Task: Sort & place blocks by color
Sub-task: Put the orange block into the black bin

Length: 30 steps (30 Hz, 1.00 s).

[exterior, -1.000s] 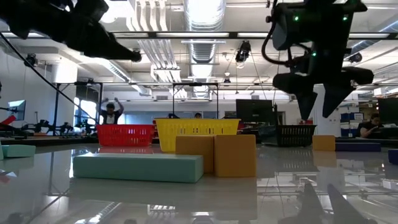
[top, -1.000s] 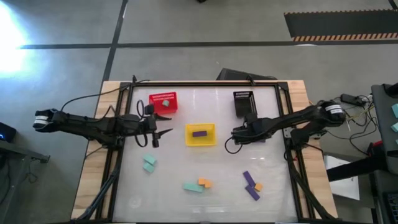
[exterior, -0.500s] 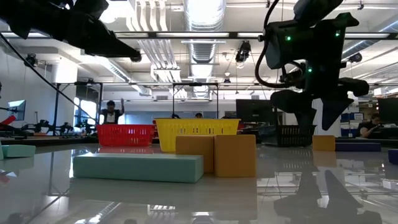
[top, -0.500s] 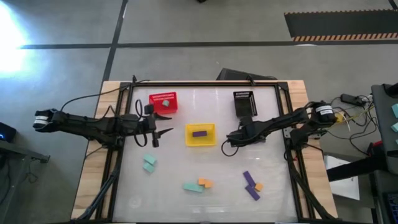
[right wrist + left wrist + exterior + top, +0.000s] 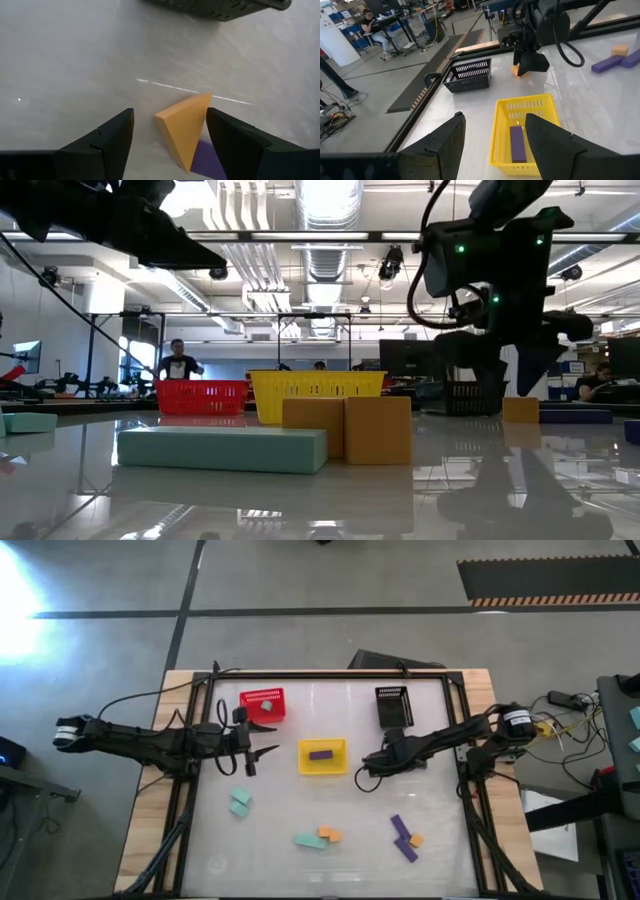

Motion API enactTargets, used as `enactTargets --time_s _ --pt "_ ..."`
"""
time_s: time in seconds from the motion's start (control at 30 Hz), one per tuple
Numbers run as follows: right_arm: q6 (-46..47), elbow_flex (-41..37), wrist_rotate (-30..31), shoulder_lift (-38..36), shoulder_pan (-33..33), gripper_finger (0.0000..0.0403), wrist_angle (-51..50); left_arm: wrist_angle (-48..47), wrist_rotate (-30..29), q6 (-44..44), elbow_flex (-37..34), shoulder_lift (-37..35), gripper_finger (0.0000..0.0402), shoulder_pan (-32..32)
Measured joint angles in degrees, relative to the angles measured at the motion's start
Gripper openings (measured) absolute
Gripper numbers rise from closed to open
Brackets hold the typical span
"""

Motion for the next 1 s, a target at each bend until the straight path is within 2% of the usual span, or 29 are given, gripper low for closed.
enactTargets --time_s 0.2,0.37,0.7,1.0 --pt "0.71 -0.06 -0.45 1.92 -0.11 0.0239 0.46 -0.17 0.00 0.00 0.00 0.06 0.0191 0.00" --pt "0.03 -0.06 -0.42 2.15 -0.11 0.0219 1.65 -0.10 0.00 0.00 0.00 0.11 0.0191 0.00" --pt "0.89 -0.04 0.07 1.57 -0.11 0.0113 2.86 -0.03 0.00 0.00 0.00 0.16 0.0191 0.00" --pt "-0.25 0.49 -0.48 0.28 -0.60 0.0112 2.59 0.09 0.00 0.00 0.00 0.17 0.0191 -0.01"
